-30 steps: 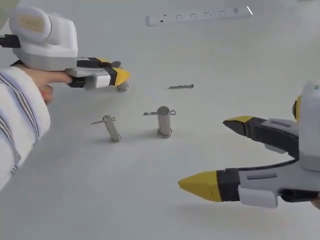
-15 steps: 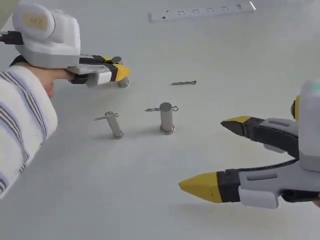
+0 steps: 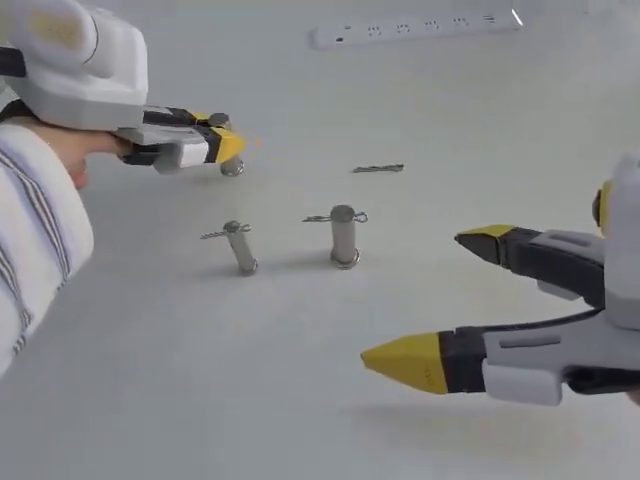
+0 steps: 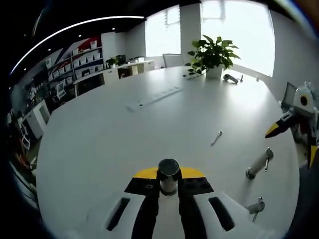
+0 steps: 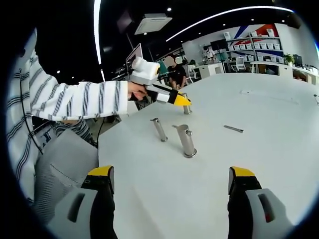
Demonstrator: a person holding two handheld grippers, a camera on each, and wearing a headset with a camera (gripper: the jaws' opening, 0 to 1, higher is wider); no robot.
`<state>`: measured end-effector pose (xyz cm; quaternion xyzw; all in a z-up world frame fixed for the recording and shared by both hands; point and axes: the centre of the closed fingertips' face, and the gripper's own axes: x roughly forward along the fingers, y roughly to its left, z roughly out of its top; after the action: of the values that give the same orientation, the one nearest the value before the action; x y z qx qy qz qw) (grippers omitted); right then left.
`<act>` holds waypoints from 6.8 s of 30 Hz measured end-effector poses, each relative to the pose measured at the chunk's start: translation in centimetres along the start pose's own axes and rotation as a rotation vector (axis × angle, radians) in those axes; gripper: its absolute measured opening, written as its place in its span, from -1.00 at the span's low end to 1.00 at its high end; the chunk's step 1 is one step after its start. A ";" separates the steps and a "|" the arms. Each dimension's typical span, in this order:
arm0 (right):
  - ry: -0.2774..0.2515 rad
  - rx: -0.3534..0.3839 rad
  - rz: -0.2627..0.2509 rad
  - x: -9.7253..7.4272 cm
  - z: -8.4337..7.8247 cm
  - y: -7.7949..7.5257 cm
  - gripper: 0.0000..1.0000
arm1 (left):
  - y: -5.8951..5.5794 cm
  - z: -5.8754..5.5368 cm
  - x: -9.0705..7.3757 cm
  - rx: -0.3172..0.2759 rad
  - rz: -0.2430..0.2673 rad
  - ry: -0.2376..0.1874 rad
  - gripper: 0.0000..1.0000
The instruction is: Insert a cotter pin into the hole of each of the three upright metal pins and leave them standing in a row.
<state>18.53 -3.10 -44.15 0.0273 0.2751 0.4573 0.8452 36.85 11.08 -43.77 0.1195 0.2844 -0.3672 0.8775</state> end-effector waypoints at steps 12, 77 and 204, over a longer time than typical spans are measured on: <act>0.001 -0.001 0.019 0.3 0.3 0.9 0.89 | -0.8 1.0 -6.0 0.012 0.041 -0.029 -0.81; 0.076 -0.033 0.017 -1.6 0.0 1.4 0.96 | -19.6 -3.1 -4.6 0.137 -0.321 -0.023 -0.81; 0.458 -0.425 -0.025 0.9 3.5 -11.4 0.33 | -17.8 -8.0 -11.2 -0.151 -0.210 -0.157 0.97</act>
<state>29.26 -8.24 -45.00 -0.2571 0.3571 0.4883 0.7536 14.52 8.40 -43.63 -0.0061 0.2527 -0.4426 0.8604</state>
